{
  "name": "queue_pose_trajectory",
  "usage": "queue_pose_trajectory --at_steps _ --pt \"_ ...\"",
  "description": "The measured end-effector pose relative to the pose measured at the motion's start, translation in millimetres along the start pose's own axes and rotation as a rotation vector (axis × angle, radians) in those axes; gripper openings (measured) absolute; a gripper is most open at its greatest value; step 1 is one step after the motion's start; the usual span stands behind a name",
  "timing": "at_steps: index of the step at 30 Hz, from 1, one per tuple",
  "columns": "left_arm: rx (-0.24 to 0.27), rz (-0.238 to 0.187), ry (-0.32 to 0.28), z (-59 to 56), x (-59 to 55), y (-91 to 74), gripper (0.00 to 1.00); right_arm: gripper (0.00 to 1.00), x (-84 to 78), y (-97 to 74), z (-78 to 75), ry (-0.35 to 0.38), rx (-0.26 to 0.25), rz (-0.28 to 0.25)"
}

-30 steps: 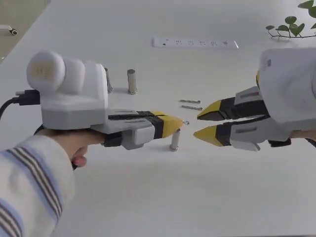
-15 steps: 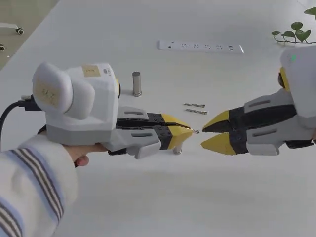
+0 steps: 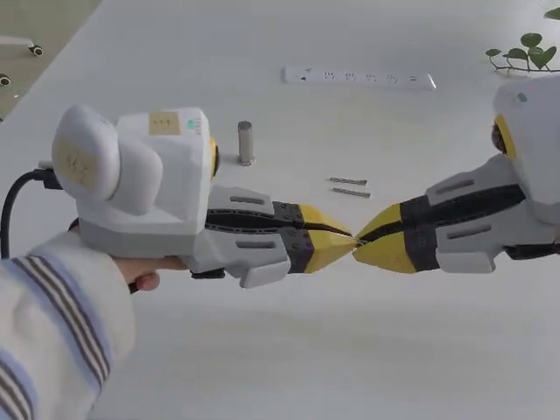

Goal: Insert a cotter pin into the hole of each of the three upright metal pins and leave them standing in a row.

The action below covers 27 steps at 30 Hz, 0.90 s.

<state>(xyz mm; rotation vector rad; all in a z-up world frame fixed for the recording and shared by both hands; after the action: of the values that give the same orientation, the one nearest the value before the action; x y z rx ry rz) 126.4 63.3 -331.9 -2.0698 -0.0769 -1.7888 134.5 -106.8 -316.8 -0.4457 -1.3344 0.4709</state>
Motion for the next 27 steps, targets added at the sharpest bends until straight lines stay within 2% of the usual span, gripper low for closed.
queue_pose_trajectory --at_steps 5,9,15,17,19,21,22,27 --pt "0.0 0.015 0.011 -0.3 -1.6 -0.2 0.0 0.0 -1.6 1.4 1.9 0.009 0.003 -0.003" --pt "-0.001 0.049 0.035 -0.4 -4.5 0.6 0.0 0.0 -0.7 1.2 3.4 -0.003 0.006 0.013" --pt "-0.034 0.076 0.054 -3.6 -2.9 2.8 0.0 0.0 0.2 -0.5 7.8 -0.011 0.044 0.046" --pt "-0.037 0.077 0.049 -3.4 -2.6 3.5 0.0 0.0 0.7 -1.8 8.6 -0.008 0.045 0.046" --pt "-0.04 0.083 -0.016 -3.8 -3.6 4.5 0.0 0.0 0.9 -2.4 9.2 -0.009 0.045 0.051" --pt "-0.038 0.085 -0.012 -2.2 -3.9 5.3 0.0 0.0 0.7 -2.2 10.6 -0.021 0.042 0.06" --pt "-0.03 0.085 0.01 -1.2 -4.1 5.6 0.0 0.0 0.5 -2.0 11.0 -0.021 0.041 0.062" --pt "0.011 0.102 0.044 5.9 -6.6 7.0 0.12 0.0 -3.1 -1.6 8.8 -0.007 0.018 0.068"
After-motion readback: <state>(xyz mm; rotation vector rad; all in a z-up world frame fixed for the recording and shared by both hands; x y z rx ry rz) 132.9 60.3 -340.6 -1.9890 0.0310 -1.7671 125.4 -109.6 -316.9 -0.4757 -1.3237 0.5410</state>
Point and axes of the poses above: the centre of the closed fingertips' face, and the gripper's own axes: y roughly forward along the fingers, z roughly to its left, x roughly out of its top, the point moved 10 cm from there along -y, roughly backward along the fingers, and after that the axes turned 7 degrees about x, right-handed, at the moved point
